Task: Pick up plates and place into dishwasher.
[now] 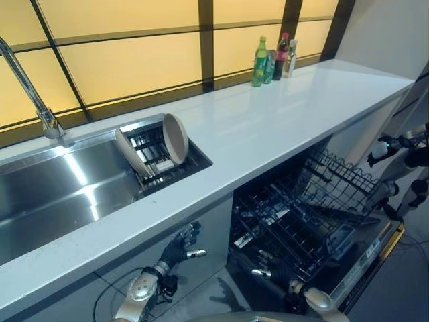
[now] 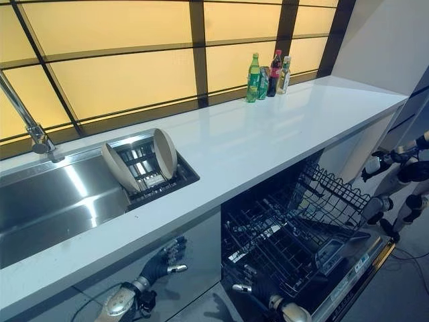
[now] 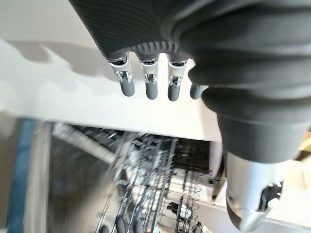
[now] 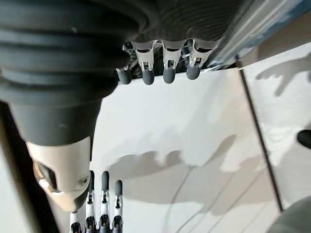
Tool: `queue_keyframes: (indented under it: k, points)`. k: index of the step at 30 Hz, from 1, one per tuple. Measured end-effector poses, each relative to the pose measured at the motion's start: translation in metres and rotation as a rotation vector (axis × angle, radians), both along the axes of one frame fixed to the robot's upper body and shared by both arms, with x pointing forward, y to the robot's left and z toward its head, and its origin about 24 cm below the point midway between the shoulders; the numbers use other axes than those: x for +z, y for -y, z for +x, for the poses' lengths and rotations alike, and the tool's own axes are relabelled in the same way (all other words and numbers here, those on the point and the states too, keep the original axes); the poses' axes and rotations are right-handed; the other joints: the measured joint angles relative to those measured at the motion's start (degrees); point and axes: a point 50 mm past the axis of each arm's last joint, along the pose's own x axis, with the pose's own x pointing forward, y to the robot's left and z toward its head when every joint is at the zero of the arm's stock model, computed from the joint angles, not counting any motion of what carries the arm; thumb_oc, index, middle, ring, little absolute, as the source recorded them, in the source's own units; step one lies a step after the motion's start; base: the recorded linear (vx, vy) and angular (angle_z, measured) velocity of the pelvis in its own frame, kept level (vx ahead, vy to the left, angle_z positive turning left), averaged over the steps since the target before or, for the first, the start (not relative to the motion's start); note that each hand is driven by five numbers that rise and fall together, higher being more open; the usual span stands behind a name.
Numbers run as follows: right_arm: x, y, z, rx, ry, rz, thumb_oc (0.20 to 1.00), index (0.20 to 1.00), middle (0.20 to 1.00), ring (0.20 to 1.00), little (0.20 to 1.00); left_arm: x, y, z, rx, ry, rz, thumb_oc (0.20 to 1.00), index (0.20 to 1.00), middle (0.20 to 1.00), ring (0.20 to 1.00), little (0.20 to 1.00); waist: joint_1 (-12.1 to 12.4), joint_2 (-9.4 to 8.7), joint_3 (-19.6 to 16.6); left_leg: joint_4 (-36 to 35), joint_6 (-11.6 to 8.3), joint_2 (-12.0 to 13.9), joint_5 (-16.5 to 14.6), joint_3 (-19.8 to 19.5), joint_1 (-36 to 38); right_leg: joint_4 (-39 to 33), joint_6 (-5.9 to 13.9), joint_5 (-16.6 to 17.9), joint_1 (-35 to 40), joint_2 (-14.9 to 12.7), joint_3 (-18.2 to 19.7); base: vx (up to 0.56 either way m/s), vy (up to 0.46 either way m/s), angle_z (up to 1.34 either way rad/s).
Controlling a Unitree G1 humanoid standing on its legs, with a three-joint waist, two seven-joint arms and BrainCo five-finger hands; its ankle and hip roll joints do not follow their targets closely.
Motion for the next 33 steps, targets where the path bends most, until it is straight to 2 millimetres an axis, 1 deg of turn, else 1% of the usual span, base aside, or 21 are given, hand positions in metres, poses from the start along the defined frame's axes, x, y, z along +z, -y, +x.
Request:
queue_keyframes:
  k: [4,7,8,11,12,13,14,16,18,19,20,21,22,24,26,27,30,33]
  points:
    - [0.000,-0.001,0.002,-0.001,0.001,0.002,1.000,1.000,1.000,1.000,1.000,0.000,0.006,-0.002,-0.072,-0.020,-0.063,1.000,1.000,1.000,1.000,1.000,-0.05,0.08,-0.32,0.00,-0.05,-0.01,0.11,0.01,0.17,0.00,0.00,0.00,0.17,0.00,-0.01,0.00,0.000,0.00]
    - [0.000,-0.002,0.002,0.001,-0.004,0.003,1.000,1.000,1.000,1.000,1.000,0.000,0.009,-0.005,-0.183,-0.059,-0.129,1.000,1.000,1.000,1.000,1.000,-0.23,0.27,-0.44,0.01,-0.23,0.00,0.19,0.10,0.25,0.01,0.03,0.02,0.17,-0.01,0.01,-0.01,0.027,-0.01]
    - [0.001,-0.002,0.003,0.002,-0.003,0.004,1.000,1.000,1.000,1.000,1.000,0.002,0.011,-0.006,-0.220,-0.074,-0.176,1.000,1.000,1.000,1.000,1.000,-0.25,0.37,-0.41,0.00,-0.24,0.00,0.20,0.15,0.26,0.01,0.06,0.05,0.15,-0.02,0.05,-0.01,0.037,-0.02]
    - [0.005,-0.004,0.006,0.000,0.014,0.018,1.000,1.000,1.000,1.000,1.000,0.017,0.020,-0.001,-0.327,-0.065,-0.325,1.000,1.000,1.000,1.000,1.000,-0.23,0.68,-0.46,0.00,-0.14,0.00,0.19,0.16,0.26,0.01,0.18,0.13,0.16,-0.03,0.09,0.00,0.000,0.00]
    - [0.008,-0.004,0.008,0.009,0.025,0.028,1.000,1.000,1.000,1.000,1.000,0.028,0.027,0.002,-0.400,-0.063,-0.415,1.000,1.000,1.000,1.000,1.000,-0.16,0.81,-0.37,-0.01,-0.05,0.00,0.18,0.17,0.25,0.00,0.22,0.16,0.17,-0.04,0.09,0.00,0.000,0.00]
    - [0.011,-0.006,0.011,0.011,0.041,0.049,1.000,1.000,1.000,1.000,1.000,0.044,0.036,0.006,-0.492,-0.032,-0.529,1.000,1.000,1.000,1.000,1.000,-0.17,0.92,-0.35,-0.01,-0.02,0.00,0.22,0.17,0.20,0.00,0.29,0.20,0.12,-0.05,0.09,0.00,0.000,0.00]
    - [0.012,-0.007,0.012,0.014,0.049,0.056,1.000,1.000,1.000,1.000,1.000,0.054,0.040,0.008,-0.552,-0.009,-0.612,1.000,1.000,1.000,1.000,1.000,-0.13,1.12,-0.47,-0.01,-0.02,-0.02,0.23,0.17,0.22,0.00,0.29,0.20,0.18,-0.05,0.09,0.03,-0.014,0.00]
    - [0.013,-0.009,0.013,0.016,0.056,0.065,1.000,1.000,1.000,1.000,1.000,0.082,0.057,0.012,-0.689,0.058,-0.819,1.000,1.000,1.000,1.000,1.000,-0.14,1.24,-0.58,-0.01,-0.02,0.00,0.22,0.17,0.33,0.00,0.28,0.20,0.29,-0.04,0.10,0.02,-0.011,0.00]
    - [0.013,-0.010,0.013,0.017,0.055,0.065,1.000,1.000,1.000,1.000,1.000,0.108,0.068,0.019,-0.779,0.163,-0.967,1.000,1.000,1.000,1.000,1.000,-0.08,1.22,-0.62,0.01,-0.02,0.02,0.22,0.14,0.33,0.00,0.29,0.20,0.30,-0.02,0.10,0.04,-0.042,0.00]
    - [0.013,-0.010,0.013,0.016,0.055,0.064,1.000,1.000,1.000,1.000,1.000,0.123,0.072,0.022,-0.818,0.216,-0.988,1.000,1.000,1.000,1.000,1.000,-0.15,1.09,-0.47,0.01,-0.03,0.06,0.22,0.16,0.53,-0.01,0.27,0.19,0.50,0.05,0.10,0.05,-0.043,0.00]
    - [0.013,-0.011,0.012,0.021,0.053,0.065,1.000,1.000,1.000,1.000,1.000,0.147,0.074,0.028,-0.876,0.320,-1.014,1.000,1.000,1.000,1.000,1.000,-0.09,0.96,-0.48,0.00,-0.06,0.14,0.24,0.13,0.47,0.00,0.27,0.19,0.47,0.11,0.10,0.00,0.000,0.00]
    - [0.013,-0.011,0.012,0.022,0.053,0.065,1.000,1.000,1.000,1.000,1.000,0.170,0.073,0.034,-0.887,0.431,-1.039,1.000,1.000,1.000,1.000,1.000,-0.09,0.90,-0.52,0.00,-0.08,0.14,0.25,0.09,0.48,0.00,0.28,0.19,0.49,0.11,0.10,0.00,0.000,0.00]
    - [0.013,-0.012,0.012,0.024,0.053,0.065,1.000,1.000,1.000,1.000,1.000,0.193,0.066,0.043,-0.849,0.546,-1.056,1.000,1.000,1.000,1.000,1.000,-0.13,0.91,-0.55,0.00,-0.08,0.13,0.25,0.08,0.53,0.00,0.28,0.19,0.57,0.11,0.10,0.00,0.000,0.00]
    - [0.011,-0.012,0.007,0.023,0.042,0.063,1.000,1.000,1.000,1.000,1.000,0.229,0.048,0.062,-0.723,0.751,-1.064,1.000,1.000,1.000,1.000,1.000,-0.17,0.97,-0.71,0.00,-0.07,0.11,0.24,0.02,0.53,0.00,0.29,0.20,0.61,0.09,0.10,0.00,0.000,0.00]
    - [0.009,-0.012,0.003,0.025,0.033,0.063,1.000,1.000,1.000,1.000,1.000,0.252,0.025,0.075,-0.555,0.906,-0.991,1.000,1.000,1.000,1.000,1.000,-0.19,0.98,-0.73,0.00,-0.07,0.12,0.25,-0.05,0.47,0.00,0.29,0.20,0.56,0.11,0.05,0.00,0.000,0.00]
    - [0.009,-0.012,0.001,0.023,0.032,0.063,1.000,1.000,1.000,1.000,1.000,0.262,0.011,0.079,-0.431,0.978,-0.927,1.000,1.000,1.000,1.000,1.000,-0.18,1.01,-0.75,0.00,-0.07,0.12,0.25,-0.10,0.43,-0.01,0.29,0.20,0.55,0.11,0.05,0.04,0.043,0.02]
    - [0.008,-0.010,-0.004,0.018,0.023,0.059,1.000,1.000,1.000,1.000,1.000,0.295,-0.042,0.087,-0.077,1.179,-0.566,1.000,1.000,1.000,1.000,1.000,-0.14,1.01,-0.76,0.01,-0.09,0.11,0.23,-0.26,0.26,-0.01,0.26,0.18,0.47,0.10,-0.11,0.02,0.057,0.03]
    - [0.008,-0.008,-0.002,0.012,0.029,0.049,1.000,1.000,1.000,1.000,1.000,0.331,-0.087,0.100,0.282,1.365,-0.073,1.000,1.000,1.000,1.000,1.000,-0.03,1.11,-0.89,-0.01,-0.08,0.00,0.23,-0.53,0.19,-0.01,0.24,0.17,0.57,-0.01,-0.31,0.03,0.066,0.05]
